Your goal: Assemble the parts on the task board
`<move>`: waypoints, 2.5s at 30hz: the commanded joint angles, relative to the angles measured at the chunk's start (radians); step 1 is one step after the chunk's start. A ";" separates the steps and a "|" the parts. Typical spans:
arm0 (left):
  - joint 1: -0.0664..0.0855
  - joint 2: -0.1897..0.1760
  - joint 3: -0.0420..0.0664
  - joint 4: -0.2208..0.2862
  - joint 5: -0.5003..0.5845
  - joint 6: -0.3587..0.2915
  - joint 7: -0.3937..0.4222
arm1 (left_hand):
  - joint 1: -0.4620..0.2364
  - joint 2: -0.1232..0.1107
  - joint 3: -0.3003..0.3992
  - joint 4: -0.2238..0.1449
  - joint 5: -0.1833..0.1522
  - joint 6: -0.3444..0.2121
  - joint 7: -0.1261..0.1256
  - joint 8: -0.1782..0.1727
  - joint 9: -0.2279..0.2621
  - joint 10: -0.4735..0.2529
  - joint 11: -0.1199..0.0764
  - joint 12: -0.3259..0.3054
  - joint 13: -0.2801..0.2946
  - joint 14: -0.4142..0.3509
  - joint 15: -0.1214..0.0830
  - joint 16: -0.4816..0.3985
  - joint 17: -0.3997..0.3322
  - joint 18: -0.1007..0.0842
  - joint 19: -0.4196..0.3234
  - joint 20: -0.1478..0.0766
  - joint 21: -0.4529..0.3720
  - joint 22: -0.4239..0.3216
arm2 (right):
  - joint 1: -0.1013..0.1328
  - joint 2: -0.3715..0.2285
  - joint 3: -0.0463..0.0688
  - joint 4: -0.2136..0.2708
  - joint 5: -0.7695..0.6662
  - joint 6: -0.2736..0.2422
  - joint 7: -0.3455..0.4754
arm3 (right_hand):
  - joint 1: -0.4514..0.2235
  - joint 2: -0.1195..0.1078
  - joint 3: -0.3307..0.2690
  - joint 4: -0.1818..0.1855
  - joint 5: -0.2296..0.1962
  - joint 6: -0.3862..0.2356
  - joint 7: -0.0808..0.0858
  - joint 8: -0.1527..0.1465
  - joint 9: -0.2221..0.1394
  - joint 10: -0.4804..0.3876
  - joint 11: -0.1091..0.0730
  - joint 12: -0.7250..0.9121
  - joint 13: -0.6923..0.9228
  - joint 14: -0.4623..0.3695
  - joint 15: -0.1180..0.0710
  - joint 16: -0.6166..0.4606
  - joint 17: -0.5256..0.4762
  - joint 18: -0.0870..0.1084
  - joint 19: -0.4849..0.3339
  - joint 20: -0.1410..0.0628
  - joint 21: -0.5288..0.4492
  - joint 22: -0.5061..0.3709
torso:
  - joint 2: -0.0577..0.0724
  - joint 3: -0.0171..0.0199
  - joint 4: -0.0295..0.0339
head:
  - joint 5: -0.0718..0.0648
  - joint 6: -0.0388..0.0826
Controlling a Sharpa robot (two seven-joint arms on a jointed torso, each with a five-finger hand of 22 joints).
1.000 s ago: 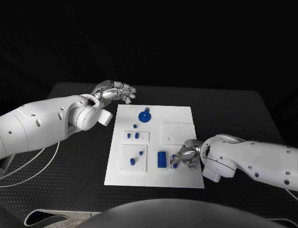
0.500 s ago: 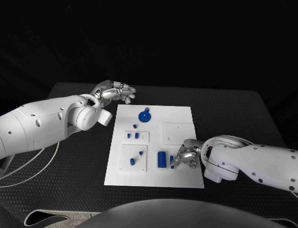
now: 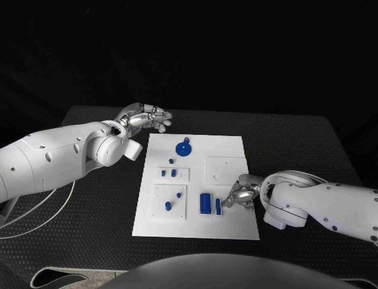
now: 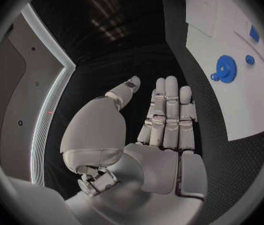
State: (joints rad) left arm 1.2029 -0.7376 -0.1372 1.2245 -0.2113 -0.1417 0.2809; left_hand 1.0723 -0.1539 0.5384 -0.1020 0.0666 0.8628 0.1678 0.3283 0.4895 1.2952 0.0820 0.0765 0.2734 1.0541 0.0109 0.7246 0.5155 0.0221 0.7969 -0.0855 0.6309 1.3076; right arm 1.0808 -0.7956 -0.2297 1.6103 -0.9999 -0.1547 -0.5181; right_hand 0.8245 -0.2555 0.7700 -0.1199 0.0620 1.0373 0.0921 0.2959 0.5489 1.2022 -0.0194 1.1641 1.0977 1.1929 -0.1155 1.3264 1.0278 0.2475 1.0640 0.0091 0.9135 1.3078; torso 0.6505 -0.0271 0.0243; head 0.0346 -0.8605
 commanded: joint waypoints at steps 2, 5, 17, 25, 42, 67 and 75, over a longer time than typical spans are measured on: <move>0.001 0.004 0.001 -0.007 -0.003 0.010 0.011 | -0.010 -0.002 -0.001 0.007 -0.006 -0.006 -0.002 0.005 -0.001 -0.008 -0.001 -0.005 0.002 -0.001 0.007 -0.006 0.002 0.019 0.006 0.004 -0.003 0.014 | 0.026 -0.023 0.005 -0.011 0.018 0.003 0.112 | 0.002 -0.016 -0.013 0.002 0.004 -0.014 0.002 -0.009 0.000 -0.009 0.002 -0.005 -0.001 0.000 -0.005 0.005 -0.002 0.014 -0.006 -0.001 -0.004 -0.002 | -0.001 0.0008 0.0002 | -0.004 0.011; 0.001 0.007 0.001 -0.017 0.001 0.003 0.014 | -0.010 -0.001 -0.001 0.007 -0.006 -0.006 -0.002 0.005 -0.001 -0.008 -0.001 -0.005 0.002 -0.001 0.006 -0.006 0.002 0.019 0.006 0.004 -0.004 0.014 | 0.046 -0.033 0.011 -0.030 0.037 0.003 0.185 | -0.003 -0.016 -0.045 -0.004 0.031 -0.028 0.007 -0.015 -0.001 -0.012 0.007 -0.005 -0.001 -0.004 -0.001 0.005 -0.003 0.014 -0.010 0.000 -0.004 -0.001 | -0.002 0.0014 -0.0020 | -0.007 0.027; 0.001 0.069 0.001 -0.154 0.088 -0.023 0.036 | 0.021 0.019 0.008 -0.011 -0.003 0.024 -0.018 0.025 0.005 -0.001 -0.005 -0.002 0.004 -0.004 0.010 -0.023 0.003 0.021 0.006 0.007 -0.013 0.014 | 0.096 0.067 0.096 -0.380 0.415 -0.083 0.604 | 0.036 0.095 -0.174 -0.102 0.187 -0.063 0.022 -0.023 0.006 -0.090 0.023 -0.057 -0.025 -0.081 0.016 -0.049 -0.029 0.006 -0.100 0.030 -0.049 -0.005 | -0.026 -0.0002 -0.0159 | -0.041 0.154; 0.009 0.087 0.003 -0.235 0.134 -0.010 0.053 | 0.020 0.027 0.004 -0.024 -0.004 0.013 -0.019 0.019 -0.003 -0.050 0.009 -0.013 -0.011 -0.049 0.037 -0.103 -0.019 0.021 -0.017 0.031 -0.040 0.011 | 0.095 0.210 0.175 -0.655 0.624 -0.010 0.724 | 0.069 0.151 -0.202 -0.165 0.249 -0.118 0.063 -0.036 0.009 -0.240 0.068 -0.402 -0.321 -0.266 0.115 -0.345 -0.216 -0.041 -0.333 0.115 -0.272 -0.090 | -0.061 -0.0007 -0.0251 | -0.030 0.231; 0.005 0.102 0.004 -0.277 0.198 0.041 0.069 | -0.065 0.003 -0.073 -0.028 -0.012 -0.108 -0.050 -0.040 -0.037 -0.316 0.016 -0.010 -0.145 -0.340 0.123 -0.361 -0.089 -0.022 -0.215 0.122 -0.274 -0.091 | 0.058 0.262 0.229 -0.721 0.684 0.063 0.773 | 0.130 0.160 -0.296 -0.168 0.163 -0.212 0.087 -0.048 -0.048 -0.203 0.175 -0.948 -0.918 -0.322 0.256 -0.925 -0.568 -0.069 -0.491 0.198 -0.629 -0.285 | -0.082 0.0089 -0.0256 | 0.004 0.311; -0.118 -0.011 0.108 0.209 0.203 -0.489 0.197 | -1.072 0.154 -0.538 0.102 -0.067 -0.863 -0.168 -0.328 -0.489 -1.295 -0.082 -0.076 -0.273 -1.054 -0.011 -0.725 -0.516 -0.022 -0.797 0.085 -0.631 -1.308 | -0.007 0.078 0.229 -0.214 0.913 -0.450 0.962 | -0.824 0.256 -0.770 0.120 -0.062 -1.037 -0.092 -0.296 -0.549 -1.202 0.019 -1.164 -1.098 -1.193 0.115 -1.326 -1.028 -0.247 -1.064 -0.009 -0.914 -1.308 | -0.106 0.0271 -0.0243 | -0.035 0.260; -0.150 -0.040 0.135 0.335 0.211 -0.618 0.236 | -1.072 0.154 -0.538 0.102 -0.067 -0.863 -0.168 -0.328 -0.489 -1.295 -0.082 -0.076 -0.273 -1.054 -0.011 -0.725 -0.516 -0.022 -0.797 0.085 -0.631 -1.308 | -0.028 0.023 0.230 -0.062 0.989 -0.594 1.029 | -0.824 0.256 -0.770 0.120 -0.062 -1.037 -0.092 -0.296 -0.549 -1.202 0.019 -1.164 -1.098 -1.193 0.115 -1.326 -1.028 -0.247 -1.064 -0.009 -0.914 -1.308 | -0.106 0.0271 -0.0243 | -0.035 0.260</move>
State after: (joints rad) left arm 1.0541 -0.7759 -0.0041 1.5490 -0.0108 -0.6519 0.4588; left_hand 0.0073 0.0004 0.0035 -0.0004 0.0047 0.0051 -0.0001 0.0031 0.0015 0.0052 0.0000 0.0068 0.0012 0.0036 0.0000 0.0035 0.0009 0.0157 0.0034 0.0001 0.0035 0.0016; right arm 1.0546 -0.7688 -0.0010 1.5363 -0.0733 -0.6388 0.4375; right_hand 0.0057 0.0000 0.0044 -0.0001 0.0035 0.0045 -0.0001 0.0035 0.0009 0.0036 0.0000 0.0035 0.0009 0.0047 0.0003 0.0034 0.0011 0.0139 0.0048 -0.0004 0.0035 0.0009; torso 0.5443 0.0001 0.0000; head 0.0000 -0.6000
